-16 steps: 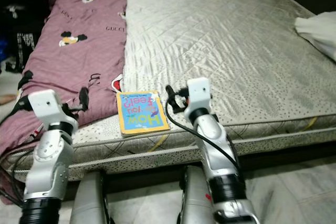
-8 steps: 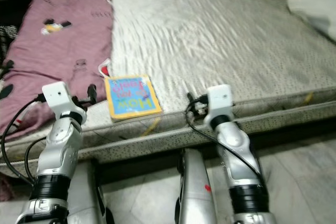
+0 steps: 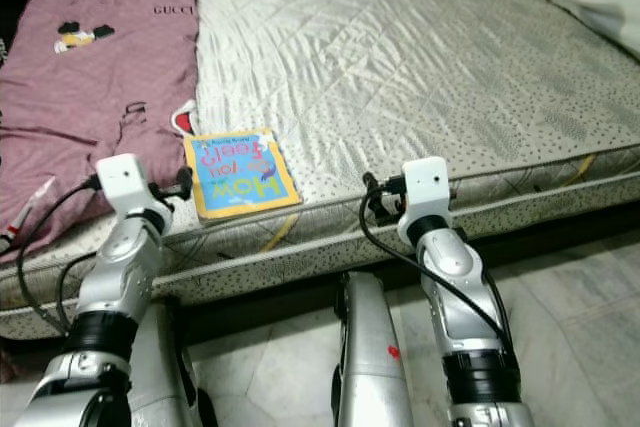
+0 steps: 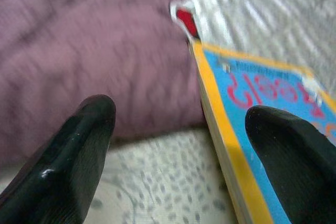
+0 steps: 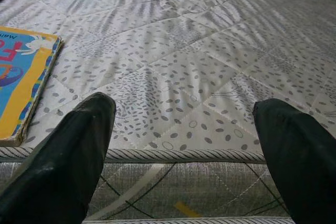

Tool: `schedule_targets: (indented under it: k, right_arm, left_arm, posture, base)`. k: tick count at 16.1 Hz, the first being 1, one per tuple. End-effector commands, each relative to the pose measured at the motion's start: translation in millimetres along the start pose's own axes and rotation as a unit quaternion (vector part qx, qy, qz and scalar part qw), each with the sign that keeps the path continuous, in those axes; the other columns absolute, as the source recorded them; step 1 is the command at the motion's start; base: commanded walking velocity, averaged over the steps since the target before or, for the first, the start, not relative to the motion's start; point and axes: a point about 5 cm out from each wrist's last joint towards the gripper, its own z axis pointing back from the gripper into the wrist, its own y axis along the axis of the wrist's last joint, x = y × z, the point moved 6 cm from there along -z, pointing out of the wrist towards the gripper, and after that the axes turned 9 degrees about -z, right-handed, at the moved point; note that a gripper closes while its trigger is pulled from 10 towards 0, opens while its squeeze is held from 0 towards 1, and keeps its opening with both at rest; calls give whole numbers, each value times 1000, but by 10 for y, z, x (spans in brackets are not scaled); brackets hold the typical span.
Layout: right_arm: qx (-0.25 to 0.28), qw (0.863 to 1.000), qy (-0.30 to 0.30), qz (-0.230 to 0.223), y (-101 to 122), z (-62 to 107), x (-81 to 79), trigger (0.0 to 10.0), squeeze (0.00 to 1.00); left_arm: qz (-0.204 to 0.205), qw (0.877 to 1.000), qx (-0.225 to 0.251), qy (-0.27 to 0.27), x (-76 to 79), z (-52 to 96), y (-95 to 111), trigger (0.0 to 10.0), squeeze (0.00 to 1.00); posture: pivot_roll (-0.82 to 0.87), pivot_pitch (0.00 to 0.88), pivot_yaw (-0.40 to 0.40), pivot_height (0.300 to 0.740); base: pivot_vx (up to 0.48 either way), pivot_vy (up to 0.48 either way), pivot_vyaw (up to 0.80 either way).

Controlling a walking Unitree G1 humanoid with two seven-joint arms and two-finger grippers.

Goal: Clean up the room

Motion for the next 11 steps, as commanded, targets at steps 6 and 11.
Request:
schedule_targets:
  k: [6, 11]
  right_arm:
    - [15, 1000, 2, 3, 133, -43, -11, 10000, 0]
    - [21, 1000, 1, 3, 170, -76, -17, 10000, 0]
  left_arm:
    - [57, 994, -74, -61, 258, -70, -251, 10000, 0]
    - [77, 978, -142, -129, 561, -17, -507, 10000, 0]
  posture:
    - [-218, 92, -15, 471]
    - [-226, 83, -9, 471]
  base:
    - [0, 0, 0]
    - [0, 0, 0]
